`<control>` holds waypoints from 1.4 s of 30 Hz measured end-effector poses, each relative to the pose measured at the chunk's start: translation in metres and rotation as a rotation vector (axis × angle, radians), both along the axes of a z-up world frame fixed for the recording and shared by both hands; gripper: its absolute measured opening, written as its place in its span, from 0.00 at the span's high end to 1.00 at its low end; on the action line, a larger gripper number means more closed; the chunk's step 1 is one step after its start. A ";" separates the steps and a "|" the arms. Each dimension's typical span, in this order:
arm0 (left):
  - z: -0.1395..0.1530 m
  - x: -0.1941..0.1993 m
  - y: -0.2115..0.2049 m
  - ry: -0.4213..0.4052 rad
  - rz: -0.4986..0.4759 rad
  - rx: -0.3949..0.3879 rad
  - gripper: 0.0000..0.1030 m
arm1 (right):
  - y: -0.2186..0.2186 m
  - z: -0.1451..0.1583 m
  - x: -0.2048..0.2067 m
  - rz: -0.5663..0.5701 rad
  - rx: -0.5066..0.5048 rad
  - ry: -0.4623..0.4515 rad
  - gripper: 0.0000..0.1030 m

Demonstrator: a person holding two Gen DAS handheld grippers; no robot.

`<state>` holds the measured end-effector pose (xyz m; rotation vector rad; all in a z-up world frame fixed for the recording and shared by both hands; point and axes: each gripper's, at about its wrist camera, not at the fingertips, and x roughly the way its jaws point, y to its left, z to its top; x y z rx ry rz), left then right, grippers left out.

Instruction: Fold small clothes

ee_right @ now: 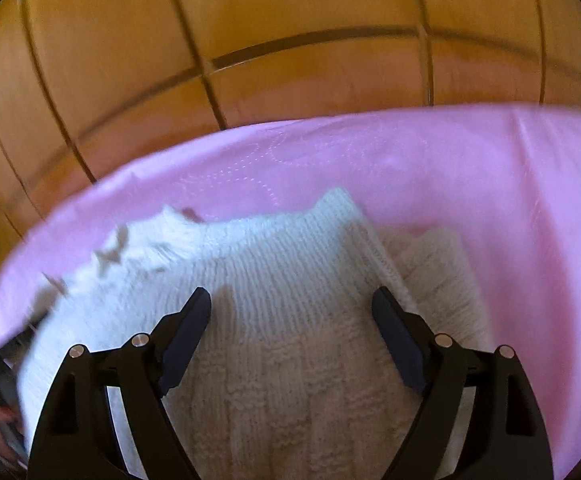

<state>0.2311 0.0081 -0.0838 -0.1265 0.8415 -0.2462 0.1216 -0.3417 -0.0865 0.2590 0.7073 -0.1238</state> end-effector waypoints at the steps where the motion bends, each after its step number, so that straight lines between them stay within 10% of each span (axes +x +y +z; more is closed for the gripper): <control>1: 0.000 0.000 0.000 0.000 0.000 -0.002 0.33 | 0.001 0.005 -0.002 -0.008 -0.054 -0.005 0.20; 6: 0.000 0.000 0.000 -0.008 0.005 -0.008 0.35 | -0.027 -0.003 -0.004 -0.069 -0.036 0.048 0.37; 10: 0.006 -0.002 0.003 -0.011 0.013 -0.015 0.82 | -0.026 -0.012 0.000 -0.008 -0.022 0.068 0.94; 16: 0.039 -0.008 0.014 -0.088 0.055 -0.039 0.94 | -0.033 0.017 0.002 -0.079 -0.094 -0.008 0.95; 22: -0.001 0.005 0.012 0.002 0.092 0.014 0.94 | -0.035 -0.024 0.016 -0.158 -0.127 0.087 0.94; 28: -0.001 0.006 0.001 -0.009 0.094 0.084 0.90 | 0.003 -0.028 0.029 -0.203 -0.407 0.139 0.89; 33: -0.001 0.005 0.015 -0.012 0.091 0.010 0.84 | 0.004 -0.030 0.028 -0.226 -0.446 0.137 0.82; 36: 0.004 -0.002 0.019 -0.028 0.081 -0.034 0.49 | 0.002 -0.030 0.026 -0.228 -0.426 0.129 0.79; 38: 0.008 -0.013 0.018 -0.046 0.073 -0.031 0.08 | 0.001 -0.028 0.026 -0.229 -0.426 0.127 0.78; 42: 0.016 -0.044 0.021 -0.113 0.097 0.022 0.08 | 0.001 -0.026 0.025 -0.232 -0.427 0.117 0.76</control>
